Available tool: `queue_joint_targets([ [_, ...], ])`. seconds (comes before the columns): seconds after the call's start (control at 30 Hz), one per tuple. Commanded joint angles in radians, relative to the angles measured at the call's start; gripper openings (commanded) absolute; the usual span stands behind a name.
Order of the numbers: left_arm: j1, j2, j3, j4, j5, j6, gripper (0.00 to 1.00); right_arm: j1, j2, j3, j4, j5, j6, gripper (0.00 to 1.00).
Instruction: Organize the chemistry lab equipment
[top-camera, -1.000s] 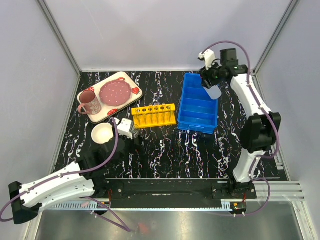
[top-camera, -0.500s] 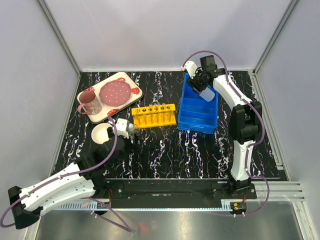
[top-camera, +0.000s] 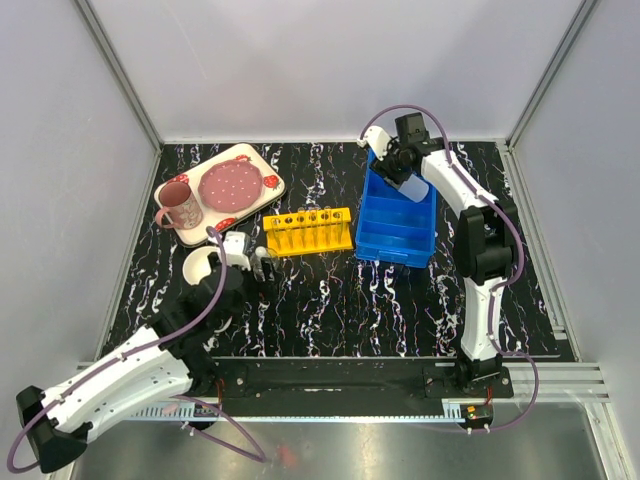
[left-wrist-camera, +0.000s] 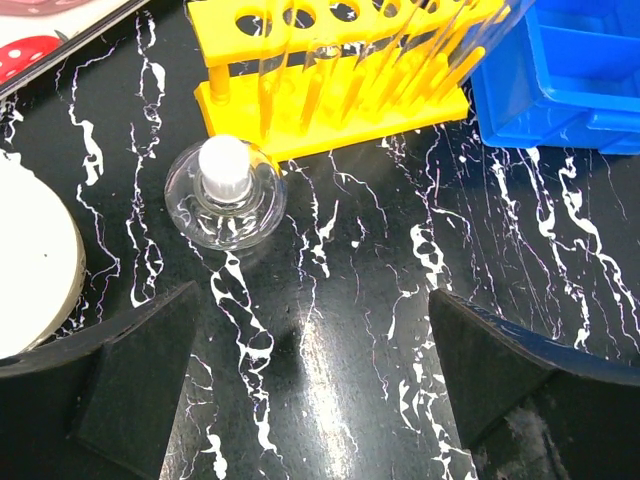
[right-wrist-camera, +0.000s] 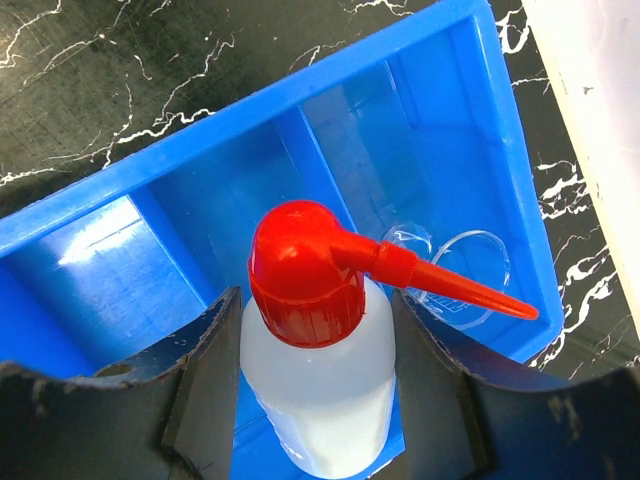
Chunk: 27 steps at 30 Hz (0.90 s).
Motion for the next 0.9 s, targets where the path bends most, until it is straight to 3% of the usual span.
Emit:
queue_joint_targets([
  [0.0, 0.060, 0.018, 0.014, 0.005, 0.078, -0.029, 0.99, 0.014, -0.040, 0.017, -0.022, -0.035, 0.032, 0.59],
  [0.1, 0.138, 0.039, 0.028, 0.002, 0.136, -0.033, 0.99, 0.014, -0.079, 0.018, -0.038, -0.065, 0.064, 0.62],
  [0.3, 0.190, 0.096, 0.071, 0.011, 0.213, -0.030, 0.99, 0.014, -0.173, -0.017, -0.060, -0.137, 0.100, 0.82],
  [0.53, 0.213, 0.121, 0.096, 0.003, 0.241, -0.029, 0.99, 0.014, -0.208, -0.008, -0.113, -0.183, 0.153, 0.87],
  [0.7, 0.288, 0.141, 0.087, 0.002, 0.287, -0.007, 0.99, 0.010, -0.367, -0.084, -0.239, -0.504, 0.193, 0.94],
  [0.87, 0.365, 0.251, 0.126, 0.013, 0.321, 0.045, 0.99, 0.010, -0.562, -0.383, -0.201, -0.706, 0.227, 0.95],
])
